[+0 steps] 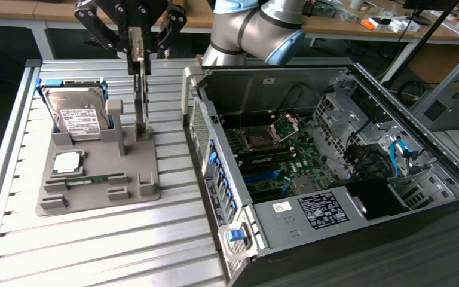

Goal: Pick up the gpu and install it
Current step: 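Pick up the gpu and move the gpu toward the slot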

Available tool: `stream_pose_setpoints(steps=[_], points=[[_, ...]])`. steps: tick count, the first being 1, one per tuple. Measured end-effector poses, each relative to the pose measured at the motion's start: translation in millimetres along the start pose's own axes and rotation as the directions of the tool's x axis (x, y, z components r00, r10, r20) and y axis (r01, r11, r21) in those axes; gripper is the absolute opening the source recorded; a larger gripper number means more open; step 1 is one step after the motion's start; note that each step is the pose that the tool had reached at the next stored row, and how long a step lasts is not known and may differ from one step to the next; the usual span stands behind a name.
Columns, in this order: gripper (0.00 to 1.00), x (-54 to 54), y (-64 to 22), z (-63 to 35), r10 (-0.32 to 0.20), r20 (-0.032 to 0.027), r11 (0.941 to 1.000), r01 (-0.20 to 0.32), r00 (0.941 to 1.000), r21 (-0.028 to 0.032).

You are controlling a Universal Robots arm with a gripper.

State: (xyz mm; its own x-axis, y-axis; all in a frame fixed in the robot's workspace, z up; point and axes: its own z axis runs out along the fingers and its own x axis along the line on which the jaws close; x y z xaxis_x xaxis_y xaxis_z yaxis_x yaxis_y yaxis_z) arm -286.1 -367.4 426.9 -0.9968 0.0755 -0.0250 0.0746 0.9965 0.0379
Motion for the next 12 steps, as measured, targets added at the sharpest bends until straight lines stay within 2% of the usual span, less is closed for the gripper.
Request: stream_pose_setpoints(steps=[8, 12], points=[[0.27, -4.6, -0.2, 0.1, 0.0, 0.0003, 1.0, 0.0, 1.0, 0.0024], [0.27, -5.9, -0.1, 0.1, 0.0, 0.0004, 1.0, 0.0, 1.0, 0.0059]])
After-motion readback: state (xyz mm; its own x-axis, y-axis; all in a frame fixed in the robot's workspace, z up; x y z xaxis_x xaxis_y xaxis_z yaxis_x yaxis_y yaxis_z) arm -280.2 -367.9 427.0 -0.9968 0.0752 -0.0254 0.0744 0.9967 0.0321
